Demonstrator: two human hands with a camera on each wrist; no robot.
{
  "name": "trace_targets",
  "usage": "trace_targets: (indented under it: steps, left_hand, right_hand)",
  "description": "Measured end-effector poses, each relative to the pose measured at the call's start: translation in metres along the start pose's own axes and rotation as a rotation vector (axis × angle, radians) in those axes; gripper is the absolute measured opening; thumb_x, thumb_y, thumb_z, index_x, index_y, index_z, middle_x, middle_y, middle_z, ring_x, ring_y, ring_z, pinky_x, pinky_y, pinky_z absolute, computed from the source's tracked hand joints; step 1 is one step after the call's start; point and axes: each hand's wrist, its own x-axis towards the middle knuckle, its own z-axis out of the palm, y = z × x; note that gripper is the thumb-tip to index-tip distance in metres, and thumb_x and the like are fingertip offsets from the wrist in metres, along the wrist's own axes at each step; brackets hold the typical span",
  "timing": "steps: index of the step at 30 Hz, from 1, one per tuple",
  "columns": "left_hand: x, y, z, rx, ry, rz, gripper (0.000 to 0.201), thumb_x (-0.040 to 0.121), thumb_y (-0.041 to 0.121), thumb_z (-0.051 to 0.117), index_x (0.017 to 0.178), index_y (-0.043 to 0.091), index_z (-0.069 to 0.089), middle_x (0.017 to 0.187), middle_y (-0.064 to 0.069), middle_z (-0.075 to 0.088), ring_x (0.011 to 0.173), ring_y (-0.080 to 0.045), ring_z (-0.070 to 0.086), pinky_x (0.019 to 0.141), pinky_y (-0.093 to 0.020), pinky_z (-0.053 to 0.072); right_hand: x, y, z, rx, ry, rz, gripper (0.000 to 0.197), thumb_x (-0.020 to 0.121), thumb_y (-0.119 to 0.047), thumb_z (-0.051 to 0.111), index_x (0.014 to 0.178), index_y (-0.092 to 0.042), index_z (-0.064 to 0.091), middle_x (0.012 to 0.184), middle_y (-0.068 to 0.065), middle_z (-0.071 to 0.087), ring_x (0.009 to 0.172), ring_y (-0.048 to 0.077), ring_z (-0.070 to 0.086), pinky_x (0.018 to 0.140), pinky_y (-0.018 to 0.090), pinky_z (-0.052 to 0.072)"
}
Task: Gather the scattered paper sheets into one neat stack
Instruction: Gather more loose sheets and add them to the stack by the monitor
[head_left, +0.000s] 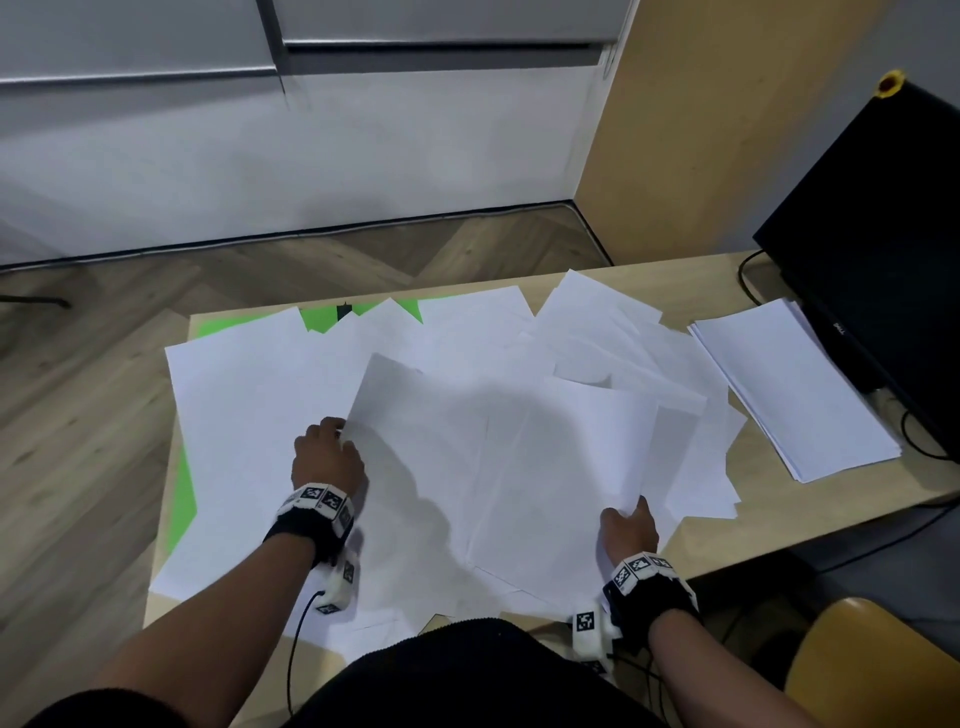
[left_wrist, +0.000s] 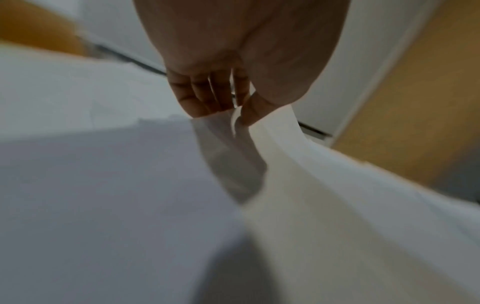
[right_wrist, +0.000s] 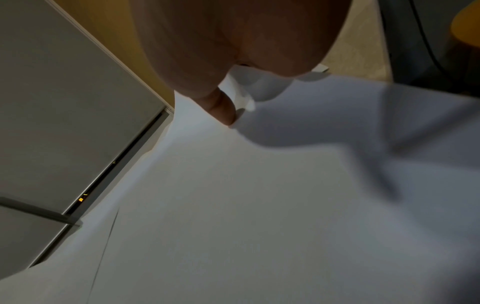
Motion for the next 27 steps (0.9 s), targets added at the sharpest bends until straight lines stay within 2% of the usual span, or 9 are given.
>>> trace_targets:
  steps: [3, 8, 11, 13, 15, 17, 21, 24, 27]
  left_hand:
    - [-0.003, 0.003, 0.002, 0.161, -0.026, 0.140, 0.049, 0.086, 0.027, 0.064, 0.131, 0.015, 0.053, 0.128, -0.013, 0.053, 0.117, -0.035, 0.045, 0.090, -0.044, 0.043]
    - [-0.009, 0.014, 0.009, 0.406, -0.002, 0.212, 0.073, 0.081, 0.047, 0.066, 0.140, 0.012, 0.044, 0.146, -0.010, 0.039, 0.125, -0.035, 0.037, 0.096, -0.044, 0.035]
    - [-0.007, 0.017, 0.013, 0.432, 0.001, 0.228, 0.089, 0.079, 0.055, 0.066, 0.147, 0.009, 0.033, 0.153, -0.012, 0.029, 0.128, -0.036, 0.033, 0.098, -0.045, 0.034]
    - [-0.004, 0.018, 0.015, 0.432, -0.053, 0.197, 0.092, 0.078, 0.062, 0.064, 0.146, 0.009, 0.032, 0.149, -0.011, 0.033, 0.127, -0.034, 0.035, 0.097, -0.044, 0.036]
    - [-0.003, 0.021, 0.017, 0.378, -0.119, 0.092, 0.092, 0.073, 0.071, 0.063, 0.137, 0.009, 0.039, 0.135, -0.011, 0.040, 0.122, -0.033, 0.037, 0.090, -0.043, 0.042]
    - [-0.004, 0.025, 0.017, 0.280, -0.151, 0.000, 0.092, 0.068, 0.072, 0.067, 0.130, 0.009, 0.042, 0.127, -0.011, 0.040, 0.119, -0.034, 0.039, 0.085, -0.044, 0.046]
    - [-0.003, 0.037, 0.015, 0.193, -0.212, -0.082, 0.091, 0.067, 0.068, 0.071, 0.129, 0.009, 0.038, 0.128, -0.011, 0.044, 0.116, -0.036, 0.052, 0.092, -0.045, 0.045]
    - [-0.004, 0.043, 0.015, 0.424, -0.247, 0.054, 0.075, 0.074, 0.070, 0.059, 0.122, 0.014, 0.044, 0.120, -0.006, 0.058, 0.111, -0.029, 0.058, 0.096, -0.043, 0.036]
    - [-0.012, 0.050, 0.023, 0.494, -0.288, 0.290, 0.069, 0.081, 0.063, 0.055, 0.132, 0.017, 0.044, 0.126, -0.006, 0.054, 0.116, -0.029, 0.052, 0.095, -0.042, 0.038]
  right_hand:
    - [0.002, 0.001, 0.001, -0.019, 0.011, -0.009, 0.035, 0.084, -0.005, 0.051, 0.118, -0.009, 0.058, 0.112, 0.020, 0.065, 0.103, 0.038, 0.059, 0.080, 0.031, 0.039]
    - [0.002, -0.001, 0.000, -0.035, -0.002, -0.005, 0.035, 0.085, -0.003, 0.051, 0.120, -0.007, 0.057, 0.113, 0.021, 0.064, 0.104, 0.037, 0.059, 0.077, 0.028, 0.036]
    - [0.002, -0.001, 0.000, -0.041, -0.005, -0.012, 0.036, 0.085, -0.003, 0.051, 0.121, -0.006, 0.056, 0.114, 0.021, 0.064, 0.103, 0.037, 0.059, 0.077, 0.028, 0.036]
    - [0.003, 0.000, 0.001, -0.049, -0.008, -0.016, 0.036, 0.085, -0.003, 0.051, 0.121, -0.006, 0.056, 0.114, 0.021, 0.065, 0.104, 0.038, 0.059, 0.078, 0.029, 0.038]
    - [0.002, 0.000, 0.000, -0.047, -0.002, -0.015, 0.036, 0.085, -0.003, 0.051, 0.121, -0.006, 0.056, 0.114, 0.021, 0.065, 0.103, 0.037, 0.059, 0.078, 0.028, 0.037]
    - [0.002, -0.001, 0.001, -0.043, 0.003, -0.012, 0.036, 0.086, -0.003, 0.051, 0.121, -0.006, 0.056, 0.113, 0.021, 0.064, 0.103, 0.037, 0.059, 0.077, 0.027, 0.036]
    - [0.001, -0.001, 0.002, -0.037, 0.004, -0.016, 0.036, 0.086, -0.004, 0.050, 0.122, -0.008, 0.056, 0.114, 0.020, 0.065, 0.104, 0.037, 0.059, 0.079, 0.029, 0.039]
    - [0.000, 0.000, 0.002, -0.040, 0.007, -0.013, 0.036, 0.086, -0.004, 0.050, 0.122, -0.007, 0.055, 0.113, 0.020, 0.064, 0.103, 0.037, 0.059, 0.078, 0.028, 0.037]
    - [0.001, 0.000, 0.002, -0.056, 0.004, -0.020, 0.037, 0.086, -0.004, 0.050, 0.123, -0.007, 0.054, 0.114, 0.021, 0.064, 0.103, 0.037, 0.059, 0.078, 0.029, 0.038]
